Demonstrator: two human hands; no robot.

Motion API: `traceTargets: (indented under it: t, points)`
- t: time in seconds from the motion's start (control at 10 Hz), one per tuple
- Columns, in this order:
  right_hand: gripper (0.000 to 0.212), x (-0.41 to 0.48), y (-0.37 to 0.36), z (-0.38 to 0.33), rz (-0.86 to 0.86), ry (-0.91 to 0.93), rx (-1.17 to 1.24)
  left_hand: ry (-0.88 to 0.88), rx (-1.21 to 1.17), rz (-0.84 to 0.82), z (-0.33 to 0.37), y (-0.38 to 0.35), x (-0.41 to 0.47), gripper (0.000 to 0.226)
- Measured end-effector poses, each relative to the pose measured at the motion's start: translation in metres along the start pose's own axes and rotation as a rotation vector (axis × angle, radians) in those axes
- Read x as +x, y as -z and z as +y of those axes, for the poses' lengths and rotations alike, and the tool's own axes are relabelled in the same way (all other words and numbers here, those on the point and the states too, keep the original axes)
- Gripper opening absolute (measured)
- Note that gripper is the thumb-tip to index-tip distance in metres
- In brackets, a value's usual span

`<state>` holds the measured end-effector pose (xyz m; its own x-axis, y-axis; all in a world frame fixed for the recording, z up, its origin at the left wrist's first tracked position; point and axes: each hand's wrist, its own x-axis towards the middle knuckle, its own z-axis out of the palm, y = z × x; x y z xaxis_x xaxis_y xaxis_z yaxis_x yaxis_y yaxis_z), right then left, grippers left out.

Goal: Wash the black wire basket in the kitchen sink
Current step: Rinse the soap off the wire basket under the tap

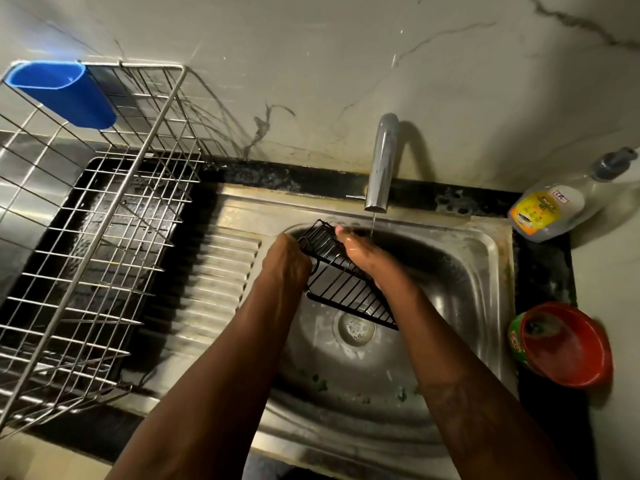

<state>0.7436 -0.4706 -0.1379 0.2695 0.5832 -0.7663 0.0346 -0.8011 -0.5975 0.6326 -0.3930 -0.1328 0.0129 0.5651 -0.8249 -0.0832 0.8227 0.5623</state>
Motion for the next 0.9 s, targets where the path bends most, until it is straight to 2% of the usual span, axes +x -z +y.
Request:
traceTargets:
  t: [0.1,0.2,0.3,0.4,0.5,0.6,0.7,0.9]
  points:
    - [0.062,-0.004,0.008,0.037,0.194,-0.076,0.031,-0.041,0.109,0.061,-0.006,-0.008,-0.001,0.017]
    - [0.043,-0.003,0.005,0.047,0.495,-0.005,-0.018,-0.115,0.214,0.028,-0.009,-0.018,-0.005,0.012]
    - [0.033,-0.021,0.003,0.04,0.793,0.302,0.061,-0.12,0.39,-0.014,-0.018,-0.039,-0.03,0.024]
    - [0.035,-0.032,0.011,0.034,0.777,0.451,0.128,-0.097,0.476,-0.186,-0.018,-0.047,-0.036,0.034]
    - [0.04,-0.036,0.025,0.04,0.779,0.428,-0.046,-0.002,0.621,-0.548,-0.017,-0.055,-0.049,0.036]
    - [0.045,-0.036,0.036,0.047,0.798,0.36,-0.182,0.1,0.635,-0.656,-0.015,-0.063,-0.059,0.033]
    - [0.051,-0.033,0.049,0.055,0.794,0.31,-0.163,0.224,0.58,-0.665,-0.013,-0.077,-0.068,0.034]
    - [0.04,-0.032,0.063,0.055,0.748,0.256,-0.097,0.274,0.662,-0.605,-0.003,-0.084,-0.066,0.031]
